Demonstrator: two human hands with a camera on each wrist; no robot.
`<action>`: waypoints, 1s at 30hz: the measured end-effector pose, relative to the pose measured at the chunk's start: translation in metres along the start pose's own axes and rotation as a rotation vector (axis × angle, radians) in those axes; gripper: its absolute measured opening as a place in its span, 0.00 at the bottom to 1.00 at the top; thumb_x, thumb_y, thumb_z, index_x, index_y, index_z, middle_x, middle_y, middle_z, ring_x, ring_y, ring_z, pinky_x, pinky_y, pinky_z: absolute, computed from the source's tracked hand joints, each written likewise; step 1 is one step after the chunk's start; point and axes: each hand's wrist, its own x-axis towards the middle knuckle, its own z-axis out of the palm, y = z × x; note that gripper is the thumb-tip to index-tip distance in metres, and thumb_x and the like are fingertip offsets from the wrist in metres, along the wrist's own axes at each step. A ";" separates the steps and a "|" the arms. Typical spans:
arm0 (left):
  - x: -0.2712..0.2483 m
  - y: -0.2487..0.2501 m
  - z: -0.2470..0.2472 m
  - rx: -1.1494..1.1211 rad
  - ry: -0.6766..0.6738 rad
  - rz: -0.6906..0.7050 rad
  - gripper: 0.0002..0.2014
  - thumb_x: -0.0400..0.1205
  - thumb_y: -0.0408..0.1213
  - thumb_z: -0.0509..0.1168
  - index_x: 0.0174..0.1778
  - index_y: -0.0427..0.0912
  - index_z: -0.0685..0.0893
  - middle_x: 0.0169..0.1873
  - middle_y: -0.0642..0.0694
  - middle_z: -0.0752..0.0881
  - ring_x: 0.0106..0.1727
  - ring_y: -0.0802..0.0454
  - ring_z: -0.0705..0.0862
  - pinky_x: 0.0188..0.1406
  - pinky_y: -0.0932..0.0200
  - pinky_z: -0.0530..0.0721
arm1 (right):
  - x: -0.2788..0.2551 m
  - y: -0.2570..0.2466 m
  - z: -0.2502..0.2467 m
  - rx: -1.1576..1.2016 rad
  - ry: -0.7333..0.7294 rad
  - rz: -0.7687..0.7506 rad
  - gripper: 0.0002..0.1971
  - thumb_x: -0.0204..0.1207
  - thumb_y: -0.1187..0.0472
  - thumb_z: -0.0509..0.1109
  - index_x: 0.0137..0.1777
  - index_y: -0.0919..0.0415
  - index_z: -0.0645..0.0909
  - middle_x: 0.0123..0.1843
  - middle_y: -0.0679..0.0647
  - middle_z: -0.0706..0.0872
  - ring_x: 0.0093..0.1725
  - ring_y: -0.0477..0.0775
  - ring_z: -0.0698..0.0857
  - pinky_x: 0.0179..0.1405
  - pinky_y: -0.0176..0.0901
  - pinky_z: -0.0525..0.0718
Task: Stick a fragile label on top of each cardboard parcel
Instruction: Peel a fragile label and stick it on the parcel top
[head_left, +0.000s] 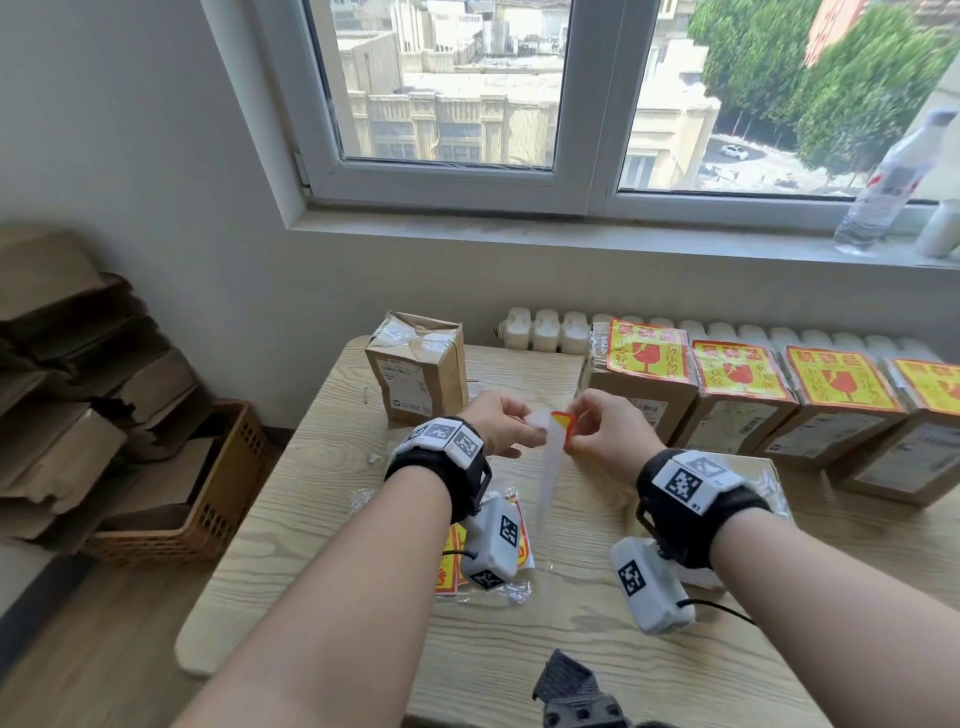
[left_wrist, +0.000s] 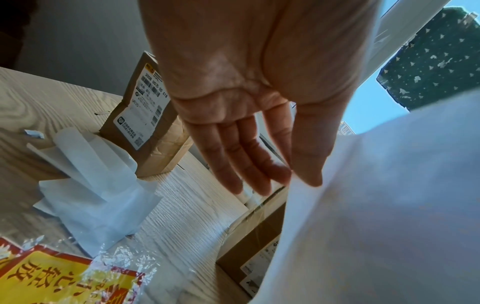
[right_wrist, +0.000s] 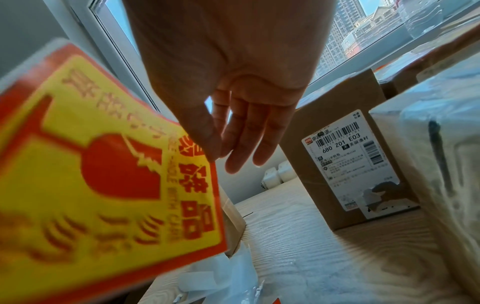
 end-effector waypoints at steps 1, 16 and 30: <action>0.000 0.000 0.000 -0.011 -0.001 -0.002 0.09 0.75 0.30 0.74 0.51 0.36 0.86 0.39 0.46 0.88 0.41 0.57 0.86 0.39 0.65 0.87 | 0.000 0.000 0.000 0.016 -0.004 0.001 0.08 0.69 0.64 0.78 0.44 0.54 0.83 0.38 0.47 0.86 0.40 0.46 0.85 0.39 0.36 0.81; -0.005 -0.004 -0.014 0.046 0.047 -0.034 0.11 0.75 0.30 0.73 0.48 0.46 0.80 0.43 0.47 0.85 0.44 0.52 0.84 0.36 0.60 0.84 | 0.012 -0.004 0.015 0.113 -0.090 0.099 0.12 0.69 0.66 0.79 0.42 0.55 0.76 0.46 0.54 0.87 0.46 0.52 0.89 0.45 0.46 0.90; 0.009 -0.050 -0.083 0.204 0.361 -0.212 0.10 0.74 0.27 0.72 0.48 0.41 0.82 0.52 0.40 0.86 0.54 0.43 0.84 0.58 0.47 0.85 | 0.039 -0.005 0.028 0.012 0.053 0.251 0.17 0.73 0.69 0.72 0.60 0.54 0.77 0.41 0.46 0.80 0.37 0.40 0.80 0.24 0.30 0.73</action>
